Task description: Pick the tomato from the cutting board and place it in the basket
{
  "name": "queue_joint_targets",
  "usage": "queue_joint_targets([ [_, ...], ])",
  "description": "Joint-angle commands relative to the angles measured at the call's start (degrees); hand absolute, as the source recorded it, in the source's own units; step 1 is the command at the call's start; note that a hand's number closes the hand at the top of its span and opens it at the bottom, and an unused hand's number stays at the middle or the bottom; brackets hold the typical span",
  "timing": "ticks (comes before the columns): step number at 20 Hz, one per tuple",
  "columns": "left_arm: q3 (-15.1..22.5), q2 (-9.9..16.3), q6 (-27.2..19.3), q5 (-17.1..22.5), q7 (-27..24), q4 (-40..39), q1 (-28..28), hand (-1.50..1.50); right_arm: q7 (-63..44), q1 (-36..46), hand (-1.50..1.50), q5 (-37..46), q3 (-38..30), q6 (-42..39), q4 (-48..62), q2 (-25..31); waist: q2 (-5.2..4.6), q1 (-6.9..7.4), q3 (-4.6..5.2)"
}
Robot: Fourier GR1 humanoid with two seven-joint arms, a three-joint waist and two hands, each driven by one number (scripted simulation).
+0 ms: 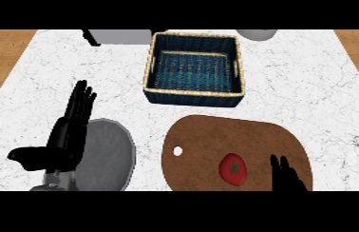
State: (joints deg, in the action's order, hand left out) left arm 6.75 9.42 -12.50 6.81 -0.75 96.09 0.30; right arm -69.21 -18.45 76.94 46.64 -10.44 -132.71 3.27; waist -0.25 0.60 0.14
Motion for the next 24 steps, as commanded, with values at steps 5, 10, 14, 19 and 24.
queue_joint_targets([
  [5,0.0,-1.4,-0.3,-0.6,-1.0,-2.6,1.6,0.00,-12.8,5.0,-1.50,0.3,-1.0,2.6,9.9,-3.1,-0.09,-0.23,-0.03],
  [10,-1.0,0.2,0.1,-0.3,1.0,0.3,0.7,0.00,-11.9,5.1,-1.50,-0.9,-3.2,2.1,11.9,-3.1,0.10,0.07,-0.08],
  [14,-0.1,-1.4,-0.2,-1.0,-0.1,-2.5,2.1,0.00,-10.4,7.5,-1.50,-5.6,-8.5,2.3,14.9,-3.2,-0.14,-0.09,-0.10],
  [19,-1.4,-0.4,0.5,0.3,2.4,1.1,1.0,0.00,-13.2,7.5,-1.50,-5.6,-5.3,2.9,15.8,-3.2,0.22,-0.31,-0.11],
  [24,-1.3,-1.3,0.3,-1.4,-0.8,-2.6,1.1,0.00,-10.0,9.7,-1.50,-8.5,-9.4,5.5,20.1,-3.2,0.08,-0.44,-0.11],
])
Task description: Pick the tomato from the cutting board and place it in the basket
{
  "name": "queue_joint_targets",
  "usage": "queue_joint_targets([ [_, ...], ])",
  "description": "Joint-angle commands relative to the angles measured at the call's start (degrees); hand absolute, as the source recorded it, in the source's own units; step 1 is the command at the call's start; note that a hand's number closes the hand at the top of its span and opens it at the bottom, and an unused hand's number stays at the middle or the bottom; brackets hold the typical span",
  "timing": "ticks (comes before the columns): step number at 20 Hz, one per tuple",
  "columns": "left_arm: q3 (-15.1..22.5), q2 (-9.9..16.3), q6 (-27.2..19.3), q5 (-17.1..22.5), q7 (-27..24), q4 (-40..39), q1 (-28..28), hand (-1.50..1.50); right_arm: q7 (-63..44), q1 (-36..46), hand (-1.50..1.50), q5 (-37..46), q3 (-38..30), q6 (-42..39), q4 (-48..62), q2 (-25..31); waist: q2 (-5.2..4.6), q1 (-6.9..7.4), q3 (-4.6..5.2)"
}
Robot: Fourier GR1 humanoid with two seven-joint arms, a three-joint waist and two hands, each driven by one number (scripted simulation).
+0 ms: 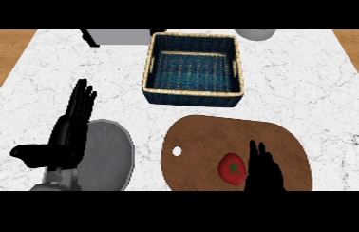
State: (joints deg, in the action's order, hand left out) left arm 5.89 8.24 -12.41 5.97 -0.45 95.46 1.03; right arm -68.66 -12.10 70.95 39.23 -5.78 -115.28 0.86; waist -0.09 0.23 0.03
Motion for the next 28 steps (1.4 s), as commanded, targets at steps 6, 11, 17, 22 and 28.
queue_joint_targets([
  [6,-0.8,-0.8,-0.5,-0.3,2.4,-1.4,4.3,0.00,-10.3,5.0,-1.50,-2.9,-0.3,7.2,10.4,-0.8,-0.09,-0.27,-0.03],
  [11,-1.0,-0.1,1.6,0.6,1.8,0.0,1.6,0.00,-12.3,4.3,-1.50,-2.3,1.9,7.2,9.2,-0.8,0.05,-0.17,-0.01],
  [17,-0.1,-0.5,1.8,-0.7,-0.4,2.6,-4.0,0.00,-6.2,6.3,-1.50,-5.3,-3.4,10.1,14.3,-0.8,0.13,0.07,-0.04],
  [22,-2.5,-0.4,2.0,-0.2,0.9,-0.4,0.8,0.00,-1.4,5.5,1.50,-5.5,-4.3,1.2,14.5,-0.7,0.11,-0.21,-0.02],
  [28,-1.6,-0.9,2.1,-1.1,3.0,1.1,1.7,0.00,-6.6,11.6,1.50,-6.2,1.2,5.3,20.5,-0.8,0.06,0.03,-0.03],
])
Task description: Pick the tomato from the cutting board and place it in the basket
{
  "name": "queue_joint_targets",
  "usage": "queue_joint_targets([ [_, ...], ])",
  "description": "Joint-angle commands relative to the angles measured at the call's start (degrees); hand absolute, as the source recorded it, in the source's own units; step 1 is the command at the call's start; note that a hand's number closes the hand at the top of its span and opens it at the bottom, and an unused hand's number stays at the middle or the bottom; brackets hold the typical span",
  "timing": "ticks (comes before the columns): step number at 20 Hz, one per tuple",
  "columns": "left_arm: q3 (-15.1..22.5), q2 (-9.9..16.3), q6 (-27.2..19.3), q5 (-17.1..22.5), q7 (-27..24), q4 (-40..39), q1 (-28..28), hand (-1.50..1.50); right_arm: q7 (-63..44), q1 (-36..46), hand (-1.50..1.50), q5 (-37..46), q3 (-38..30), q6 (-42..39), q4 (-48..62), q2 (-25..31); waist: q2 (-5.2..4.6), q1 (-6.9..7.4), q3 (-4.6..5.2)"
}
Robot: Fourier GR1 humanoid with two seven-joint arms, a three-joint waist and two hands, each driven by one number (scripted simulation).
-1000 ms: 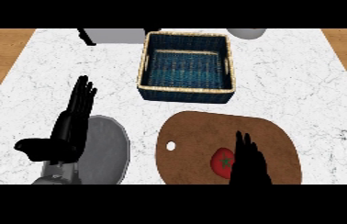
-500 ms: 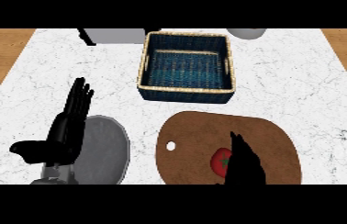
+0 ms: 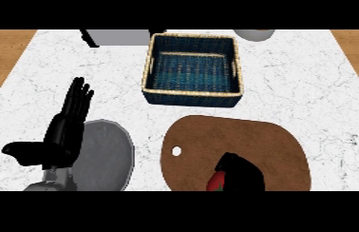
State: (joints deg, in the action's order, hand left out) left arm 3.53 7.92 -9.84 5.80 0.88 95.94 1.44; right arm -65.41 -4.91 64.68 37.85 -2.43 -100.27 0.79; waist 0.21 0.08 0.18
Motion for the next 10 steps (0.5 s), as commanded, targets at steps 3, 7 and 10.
queue_joint_targets([
  [3,1.8,-2.0,-1.1,-1.9,0.5,1.7,-1.6,0.00,-8.0,3.0,1.50,1.7,-0.9,-5.4,-0.4,-0.8,-0.16,0.03,-0.17],
  [7,0.9,-1.4,-0.4,-1.9,0.1,0.8,-0.7,0.00,-11.8,13.7,1.50,-1.1,7.2,2.5,9.6,-0.8,-0.33,0.90,-0.19],
  [10,2.1,-1.0,1.8,-1.4,-0.5,-0.7,1.4,0.00,-2.7,20.6,1.50,-4.6,11.9,1.2,15.9,-0.8,-1.31,4.73,-0.21],
])
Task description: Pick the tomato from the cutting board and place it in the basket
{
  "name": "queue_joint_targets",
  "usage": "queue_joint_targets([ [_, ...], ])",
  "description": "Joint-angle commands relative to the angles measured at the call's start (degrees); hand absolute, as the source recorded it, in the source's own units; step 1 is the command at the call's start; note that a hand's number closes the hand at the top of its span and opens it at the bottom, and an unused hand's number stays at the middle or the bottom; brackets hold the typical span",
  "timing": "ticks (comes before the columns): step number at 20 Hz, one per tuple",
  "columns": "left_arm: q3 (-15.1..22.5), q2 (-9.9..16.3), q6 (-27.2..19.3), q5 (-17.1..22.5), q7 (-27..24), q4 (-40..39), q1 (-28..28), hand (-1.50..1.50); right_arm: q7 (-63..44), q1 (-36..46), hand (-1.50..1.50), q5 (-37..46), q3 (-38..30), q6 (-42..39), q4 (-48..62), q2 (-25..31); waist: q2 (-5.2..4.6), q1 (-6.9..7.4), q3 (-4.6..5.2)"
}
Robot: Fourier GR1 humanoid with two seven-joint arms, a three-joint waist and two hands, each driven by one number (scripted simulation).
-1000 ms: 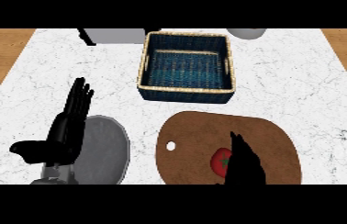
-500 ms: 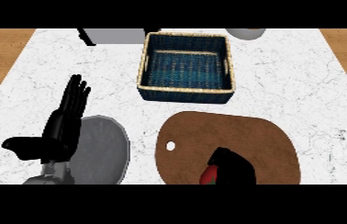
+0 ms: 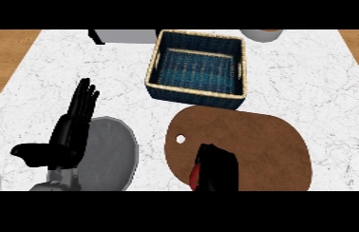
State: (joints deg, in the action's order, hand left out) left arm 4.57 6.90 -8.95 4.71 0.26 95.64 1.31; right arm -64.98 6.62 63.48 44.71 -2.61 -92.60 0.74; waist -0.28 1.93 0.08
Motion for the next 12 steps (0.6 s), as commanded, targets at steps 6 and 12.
queue_joint_targets([
  [6,3.5,-1.7,1.5,-0.6,-0.3,-1.1,2.9,0.00,1.3,22.7,1.50,-7.1,7.4,3.9,13.0,-0.7,-1.25,6.34,-0.10],
  [12,2.4,-1.5,1.2,-0.6,-0.3,-3.4,3.4,0.00,-0.5,30.7,1.50,-13.4,8.5,15.0,10.0,-0.7,-0.69,5.61,-0.08],
])
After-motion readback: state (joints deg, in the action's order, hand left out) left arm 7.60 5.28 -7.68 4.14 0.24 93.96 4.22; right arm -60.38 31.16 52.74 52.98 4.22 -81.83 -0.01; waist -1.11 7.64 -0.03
